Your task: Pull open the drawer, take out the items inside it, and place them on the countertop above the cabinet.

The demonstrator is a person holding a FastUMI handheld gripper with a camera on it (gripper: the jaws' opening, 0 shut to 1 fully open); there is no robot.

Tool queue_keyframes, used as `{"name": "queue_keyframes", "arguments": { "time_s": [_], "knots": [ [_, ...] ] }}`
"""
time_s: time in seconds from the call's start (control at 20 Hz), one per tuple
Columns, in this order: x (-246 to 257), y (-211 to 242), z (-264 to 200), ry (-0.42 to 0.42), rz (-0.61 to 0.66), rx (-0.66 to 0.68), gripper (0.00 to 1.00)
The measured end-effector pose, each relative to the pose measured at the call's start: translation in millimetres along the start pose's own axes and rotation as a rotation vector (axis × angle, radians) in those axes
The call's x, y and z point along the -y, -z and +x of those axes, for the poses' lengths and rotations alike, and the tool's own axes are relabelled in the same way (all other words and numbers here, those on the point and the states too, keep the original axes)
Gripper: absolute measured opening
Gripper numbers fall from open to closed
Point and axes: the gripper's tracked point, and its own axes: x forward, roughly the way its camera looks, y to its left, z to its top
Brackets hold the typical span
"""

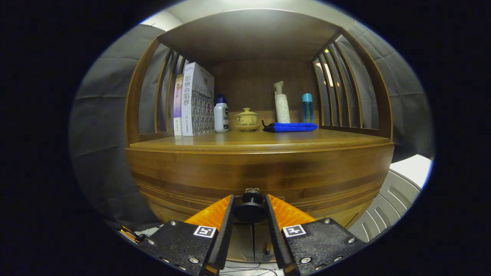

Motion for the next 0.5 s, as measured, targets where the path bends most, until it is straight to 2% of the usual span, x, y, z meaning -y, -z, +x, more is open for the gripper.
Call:
{"name": "queue_keyframes", "arguments": {
  "time_s": [0.2, 0.4, 0.5],
  "knots": [
    [-0.2, 1.7, 0.7, -0.003, -0.002, -0.007, 0.48],
    [0.6, 4.9, -1.1, -0.007, 0.010, -0.040, 0.37],
    [1.1, 4.9, -4.7, -0.001, 0.009, -0.042, 0.37]
  ]
}}
